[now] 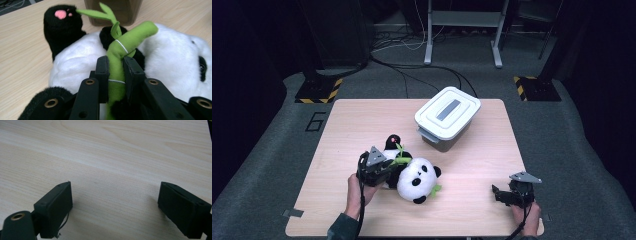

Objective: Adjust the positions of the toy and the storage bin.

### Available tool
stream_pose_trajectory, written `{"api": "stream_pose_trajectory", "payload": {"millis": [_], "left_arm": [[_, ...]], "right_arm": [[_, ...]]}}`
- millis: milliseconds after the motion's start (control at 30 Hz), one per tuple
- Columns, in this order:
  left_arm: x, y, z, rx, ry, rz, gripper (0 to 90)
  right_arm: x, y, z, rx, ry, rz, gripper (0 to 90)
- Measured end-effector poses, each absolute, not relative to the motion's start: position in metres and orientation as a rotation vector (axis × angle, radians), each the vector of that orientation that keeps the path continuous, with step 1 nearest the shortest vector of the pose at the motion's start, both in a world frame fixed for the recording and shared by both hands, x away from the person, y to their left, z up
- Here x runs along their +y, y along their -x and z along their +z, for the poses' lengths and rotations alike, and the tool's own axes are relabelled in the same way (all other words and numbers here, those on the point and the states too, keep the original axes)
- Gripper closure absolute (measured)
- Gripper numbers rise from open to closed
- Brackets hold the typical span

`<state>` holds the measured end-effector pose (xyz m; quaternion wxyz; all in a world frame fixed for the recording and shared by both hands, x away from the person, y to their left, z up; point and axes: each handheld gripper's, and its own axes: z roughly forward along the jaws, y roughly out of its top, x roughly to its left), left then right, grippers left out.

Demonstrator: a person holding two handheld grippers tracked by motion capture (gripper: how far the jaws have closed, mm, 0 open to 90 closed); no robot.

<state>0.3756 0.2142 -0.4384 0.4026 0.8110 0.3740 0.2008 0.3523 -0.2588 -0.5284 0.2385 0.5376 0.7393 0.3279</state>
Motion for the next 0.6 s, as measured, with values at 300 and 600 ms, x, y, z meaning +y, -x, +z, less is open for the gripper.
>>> {"api": "stream_pose_trajectory", "payload": {"millis": [300,600], "left_arm": [[0.249,-0.374,-0.431,0.997,-2.003,0.526,76.2],[0.277,-0.379,-0.426,1.06,-1.963,0.565,76.2]], "right_arm": [[-0.259,-0.352,-0.528,2.025,-1.472,0.898,11.6],[-0.259,-0.352,-0.528,2.025,-1.478,0.896,11.5]]}}
